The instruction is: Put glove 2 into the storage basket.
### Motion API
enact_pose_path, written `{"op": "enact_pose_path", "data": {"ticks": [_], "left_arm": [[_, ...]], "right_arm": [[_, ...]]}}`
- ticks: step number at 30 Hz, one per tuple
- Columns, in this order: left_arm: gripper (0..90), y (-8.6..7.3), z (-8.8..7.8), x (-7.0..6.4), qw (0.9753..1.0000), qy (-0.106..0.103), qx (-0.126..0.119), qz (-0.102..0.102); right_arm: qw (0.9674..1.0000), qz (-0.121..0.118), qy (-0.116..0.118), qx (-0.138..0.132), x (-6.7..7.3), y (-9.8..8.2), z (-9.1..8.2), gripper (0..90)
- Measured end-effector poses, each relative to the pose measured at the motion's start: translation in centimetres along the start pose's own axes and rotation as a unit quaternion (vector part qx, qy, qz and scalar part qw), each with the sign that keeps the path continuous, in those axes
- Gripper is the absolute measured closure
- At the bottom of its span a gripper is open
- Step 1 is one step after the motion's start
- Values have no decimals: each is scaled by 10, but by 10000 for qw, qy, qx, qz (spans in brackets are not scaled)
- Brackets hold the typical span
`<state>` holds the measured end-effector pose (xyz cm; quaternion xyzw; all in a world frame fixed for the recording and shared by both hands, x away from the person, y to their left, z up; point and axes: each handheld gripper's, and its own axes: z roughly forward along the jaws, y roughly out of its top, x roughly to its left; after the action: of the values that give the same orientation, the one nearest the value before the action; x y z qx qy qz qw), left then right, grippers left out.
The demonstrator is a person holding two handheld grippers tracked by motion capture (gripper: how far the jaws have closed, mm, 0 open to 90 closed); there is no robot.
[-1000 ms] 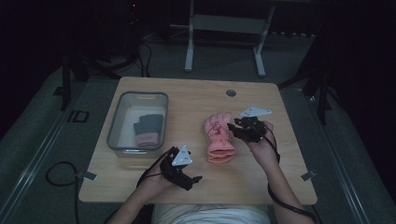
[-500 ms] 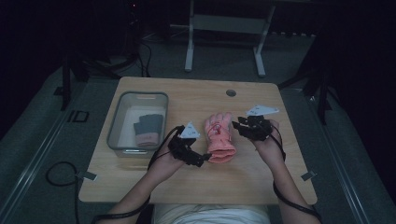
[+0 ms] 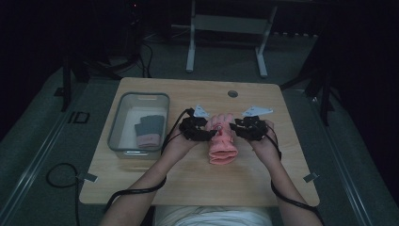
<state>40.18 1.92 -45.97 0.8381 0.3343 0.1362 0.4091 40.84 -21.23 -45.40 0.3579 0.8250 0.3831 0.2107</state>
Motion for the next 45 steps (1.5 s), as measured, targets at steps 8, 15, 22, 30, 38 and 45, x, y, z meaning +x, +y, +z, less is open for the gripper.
{"op": "enact_pose_path", "data": {"ticks": [8, 15, 22, 30, 38, 45], "left_arm": [[244, -12, 32, 1, 9967, 172, 473, -630], [155, -26, 58, 3, 9871, -315, 1041, -1179], [114, -45, 75, 16, 9697, -767, 1069, -2059], [380, -47, 75, 22, 9644, -1216, 993, -2127], [697, -36, 69, 15, 9721, -1104, 938, -1844], [728, -16, 48, 18, 9775, -1126, 857, -1566]], "right_arm": [[9989, 292, 332, 180, -5, -13, 17, 595], [9928, 602, 628, 826, -13, -29, 36, 402], [9784, 1205, 1109, 1258, -22, -38, 52, 391], [9679, 1421, 1495, 1433, -22, -37, 62, 532], [9766, 1332, 1178, 1211, -8, -36, 56, 679], [9830, 1342, 975, 784, 0, -26, 37, 690]]}}
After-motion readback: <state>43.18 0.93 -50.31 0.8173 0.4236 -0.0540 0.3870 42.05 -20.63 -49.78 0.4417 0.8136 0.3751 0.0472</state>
